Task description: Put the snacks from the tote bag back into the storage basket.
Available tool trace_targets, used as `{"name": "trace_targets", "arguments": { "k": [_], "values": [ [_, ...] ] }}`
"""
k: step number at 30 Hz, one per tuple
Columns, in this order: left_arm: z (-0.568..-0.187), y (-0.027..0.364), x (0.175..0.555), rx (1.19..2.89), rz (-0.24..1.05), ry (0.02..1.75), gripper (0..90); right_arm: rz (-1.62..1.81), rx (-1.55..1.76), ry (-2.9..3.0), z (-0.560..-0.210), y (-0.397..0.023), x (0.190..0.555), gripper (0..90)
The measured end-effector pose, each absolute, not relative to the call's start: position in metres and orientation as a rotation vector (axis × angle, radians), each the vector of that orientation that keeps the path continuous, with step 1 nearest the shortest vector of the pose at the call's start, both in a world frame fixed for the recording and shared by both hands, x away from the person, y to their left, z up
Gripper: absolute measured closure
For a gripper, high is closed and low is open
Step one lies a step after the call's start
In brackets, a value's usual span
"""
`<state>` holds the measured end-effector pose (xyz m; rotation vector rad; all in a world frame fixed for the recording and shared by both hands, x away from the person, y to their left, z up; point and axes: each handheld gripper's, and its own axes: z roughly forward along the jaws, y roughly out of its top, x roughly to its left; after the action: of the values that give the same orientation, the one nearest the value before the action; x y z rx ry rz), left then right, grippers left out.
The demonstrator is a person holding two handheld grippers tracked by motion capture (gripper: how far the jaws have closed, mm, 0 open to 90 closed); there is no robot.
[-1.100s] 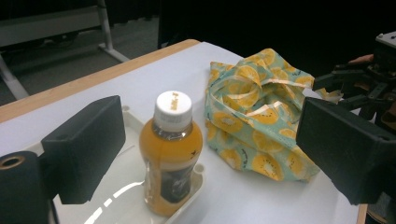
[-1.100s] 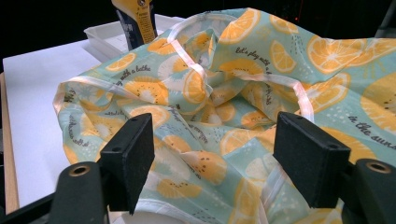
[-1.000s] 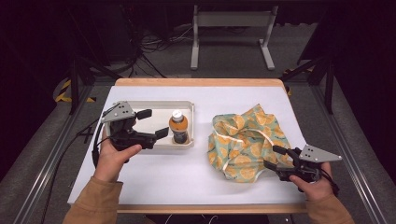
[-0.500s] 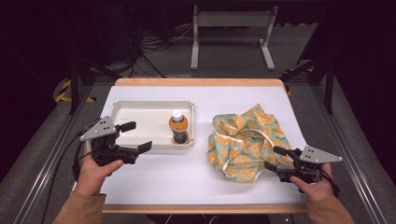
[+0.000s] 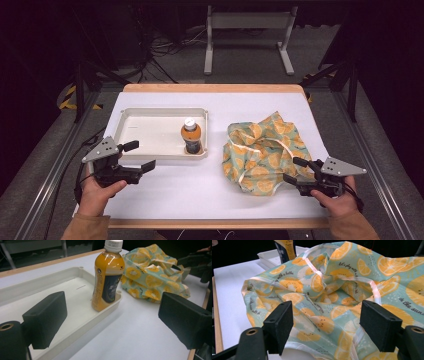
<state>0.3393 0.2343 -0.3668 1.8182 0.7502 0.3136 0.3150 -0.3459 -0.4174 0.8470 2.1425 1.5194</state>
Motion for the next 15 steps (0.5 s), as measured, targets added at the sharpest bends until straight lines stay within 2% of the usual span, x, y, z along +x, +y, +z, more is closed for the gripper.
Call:
{"name": "trace_targets", "arguments": {
  "k": [15],
  "values": [
    [-0.408,0.235,0.344,1.817,0.281,0.77,9.7,1.52,0.834,2.144,-0.418,-0.349,0.314,27.2]
  ]
}}
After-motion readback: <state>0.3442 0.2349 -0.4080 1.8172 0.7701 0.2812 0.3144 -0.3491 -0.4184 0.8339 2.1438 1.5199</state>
